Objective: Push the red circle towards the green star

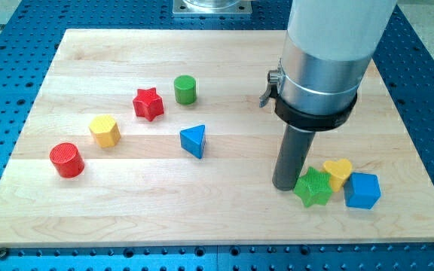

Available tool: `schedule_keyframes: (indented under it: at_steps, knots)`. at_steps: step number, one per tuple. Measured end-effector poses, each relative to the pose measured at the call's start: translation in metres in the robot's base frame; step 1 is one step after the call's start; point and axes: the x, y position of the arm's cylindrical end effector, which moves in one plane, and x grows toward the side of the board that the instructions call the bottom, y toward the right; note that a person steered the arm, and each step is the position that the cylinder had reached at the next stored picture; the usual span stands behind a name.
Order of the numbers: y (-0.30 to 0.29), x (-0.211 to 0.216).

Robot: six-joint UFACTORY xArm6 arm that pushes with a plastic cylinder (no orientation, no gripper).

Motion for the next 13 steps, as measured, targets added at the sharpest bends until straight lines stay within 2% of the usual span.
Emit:
schedule_keyframes:
  at_steps: [1,3,4,6,9,10,12,13]
  knots:
    - [-0.058,-0.003]
    - [-0.227,-0.003]
    - [-0.278,-0.003]
    - [-0.332,0.007]
    - [-0.335,-0.03]
    - [-0.32,-0.044]
    - [-0.204,-0.045]
    - [-0.225,-0.047]
